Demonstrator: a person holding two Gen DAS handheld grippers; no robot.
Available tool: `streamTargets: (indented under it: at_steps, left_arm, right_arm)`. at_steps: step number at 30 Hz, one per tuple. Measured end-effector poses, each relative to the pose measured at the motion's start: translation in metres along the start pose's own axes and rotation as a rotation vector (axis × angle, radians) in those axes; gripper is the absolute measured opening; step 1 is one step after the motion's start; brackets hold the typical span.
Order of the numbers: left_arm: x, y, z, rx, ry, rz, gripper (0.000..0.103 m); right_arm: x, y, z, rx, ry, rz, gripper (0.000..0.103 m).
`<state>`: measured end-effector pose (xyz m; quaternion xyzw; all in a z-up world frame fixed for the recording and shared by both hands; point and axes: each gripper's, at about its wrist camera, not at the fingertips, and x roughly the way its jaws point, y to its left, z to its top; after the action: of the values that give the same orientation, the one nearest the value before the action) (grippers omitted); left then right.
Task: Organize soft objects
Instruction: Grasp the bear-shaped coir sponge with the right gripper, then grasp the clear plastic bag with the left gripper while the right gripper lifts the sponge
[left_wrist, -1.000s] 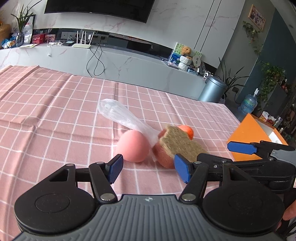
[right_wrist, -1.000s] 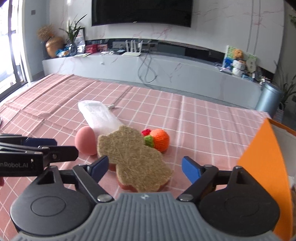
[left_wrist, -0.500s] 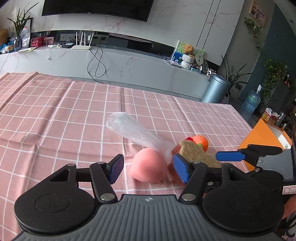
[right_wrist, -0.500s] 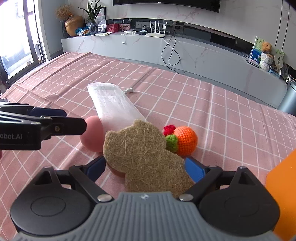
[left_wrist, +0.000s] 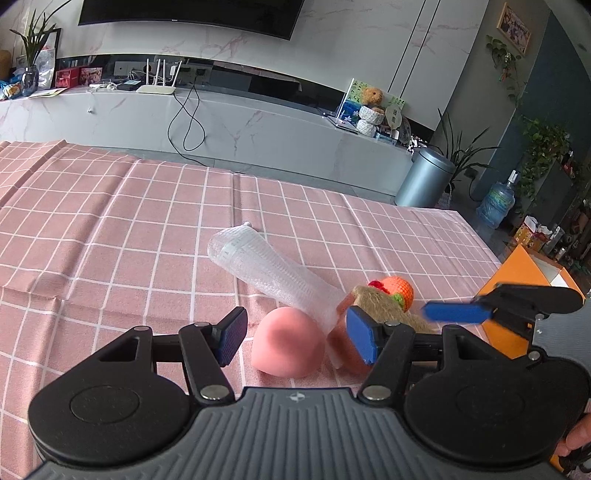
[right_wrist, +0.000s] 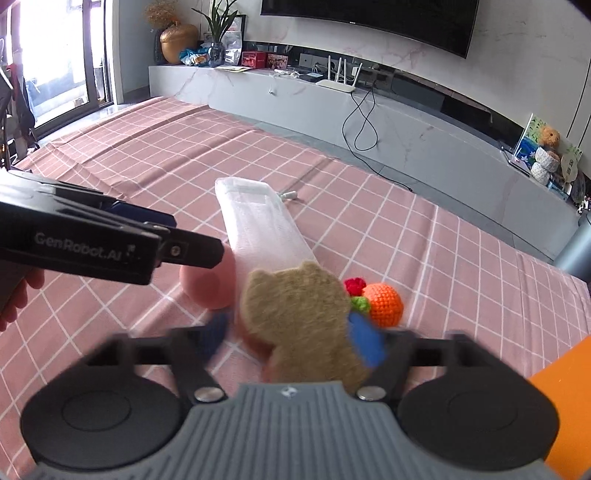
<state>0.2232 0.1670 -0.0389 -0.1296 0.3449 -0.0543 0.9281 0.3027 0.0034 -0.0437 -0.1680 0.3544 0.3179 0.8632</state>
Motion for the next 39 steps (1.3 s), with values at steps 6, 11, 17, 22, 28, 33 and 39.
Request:
streamTargets:
  at_steps: [6,11,17,22,28,33,39]
  left_arm:
    - [-0.003,-0.001,-0.002,0.013,0.005,-0.002,0.073]
    - [-0.004,0.000,-0.002,0.018,0.006,0.000,0.073]
    - [-0.006,0.000,0.001,0.021,-0.006,-0.012,0.073]
    - [-0.004,0.002,0.007,-0.004,-0.013,-0.028,0.076]
    - [0.007,0.009,0.021,-0.048,-0.014,-0.029,0.081]
    - [0.028,0.016,0.029,-0.118,0.009,-0.041,0.082]
    - [0.060,0.025,0.029,-0.179,0.071,0.002,0.075]
  right_arm:
    - [0.026,-0.024,-0.006,0.127,0.096,0.026,0.093]
    - [0.022,-0.026,-0.009,0.158,0.084,0.048,0.085]
    - [0.000,-0.018,-0.004,0.131,0.049,0.021,0.084]
    - [-0.027,-0.015,0.008,0.091,-0.010,-0.021,0.084]
    - [-0.023,-0.034,0.025,0.115,-0.020,-0.116,0.084]
    - [-0.008,-0.040,0.031,0.119,-0.011,-0.141,0.084]
    - [0.006,-0.040,0.031,0.127,0.003,-0.140,0.084]
